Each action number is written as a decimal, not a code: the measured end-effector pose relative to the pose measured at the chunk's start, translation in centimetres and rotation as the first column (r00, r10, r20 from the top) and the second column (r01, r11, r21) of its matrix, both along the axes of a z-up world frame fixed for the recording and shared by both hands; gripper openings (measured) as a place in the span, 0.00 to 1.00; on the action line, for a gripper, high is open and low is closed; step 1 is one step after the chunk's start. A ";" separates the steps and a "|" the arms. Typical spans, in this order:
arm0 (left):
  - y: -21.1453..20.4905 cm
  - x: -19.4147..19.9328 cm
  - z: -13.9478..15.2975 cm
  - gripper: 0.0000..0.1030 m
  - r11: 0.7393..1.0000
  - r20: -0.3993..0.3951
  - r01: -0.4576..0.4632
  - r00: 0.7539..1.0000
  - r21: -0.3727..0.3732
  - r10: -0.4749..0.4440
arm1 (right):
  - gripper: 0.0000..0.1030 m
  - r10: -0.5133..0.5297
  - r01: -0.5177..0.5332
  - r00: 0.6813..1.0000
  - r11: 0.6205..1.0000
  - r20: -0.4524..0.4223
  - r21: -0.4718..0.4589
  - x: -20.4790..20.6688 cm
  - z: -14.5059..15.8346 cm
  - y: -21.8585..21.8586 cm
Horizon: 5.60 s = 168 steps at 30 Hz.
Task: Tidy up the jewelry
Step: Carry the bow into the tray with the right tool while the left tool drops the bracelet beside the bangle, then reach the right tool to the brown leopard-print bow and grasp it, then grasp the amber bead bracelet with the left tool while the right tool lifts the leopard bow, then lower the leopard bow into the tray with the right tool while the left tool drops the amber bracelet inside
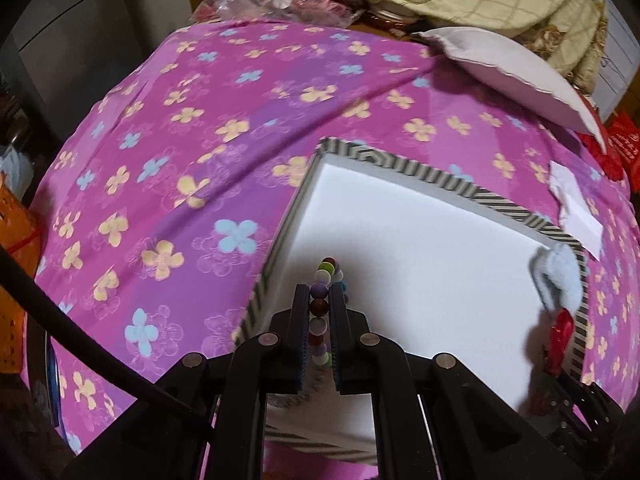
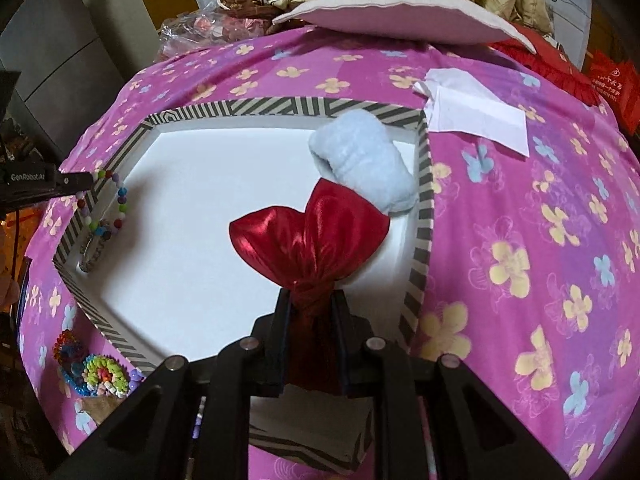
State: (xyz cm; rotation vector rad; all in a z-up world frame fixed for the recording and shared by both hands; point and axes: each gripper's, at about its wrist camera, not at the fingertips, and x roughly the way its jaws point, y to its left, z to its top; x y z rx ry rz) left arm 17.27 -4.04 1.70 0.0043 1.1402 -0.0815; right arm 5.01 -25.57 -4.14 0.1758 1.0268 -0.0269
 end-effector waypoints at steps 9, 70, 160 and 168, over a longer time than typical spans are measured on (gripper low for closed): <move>1.7 0.7 -1.5 0.23 0.998 -0.012 -0.063 0.998 -0.005 0.063 | 0.44 -0.011 0.009 0.999 0.999 0.049 0.045 -1.0 1.3 -0.1; 11.8 -21.0 -0.9 0.44 0.990 -0.019 -0.069 0.998 -0.120 0.067 | 0.62 0.230 -0.233 0.969 0.972 0.091 0.024 -15.5 3.8 9.1; 0.1 -11.9 8.3 0.24 0.984 0.137 0.160 0.980 -0.079 -0.148 | 0.18 0.196 -0.201 0.957 0.980 0.215 -0.001 -8.7 8.8 3.7; -1.9 -9.3 7.5 0.24 0.986 0.124 0.162 0.980 -0.039 -0.156 | 0.18 0.177 -0.181 0.963 0.983 0.202 0.004 -5.6 8.4 3.0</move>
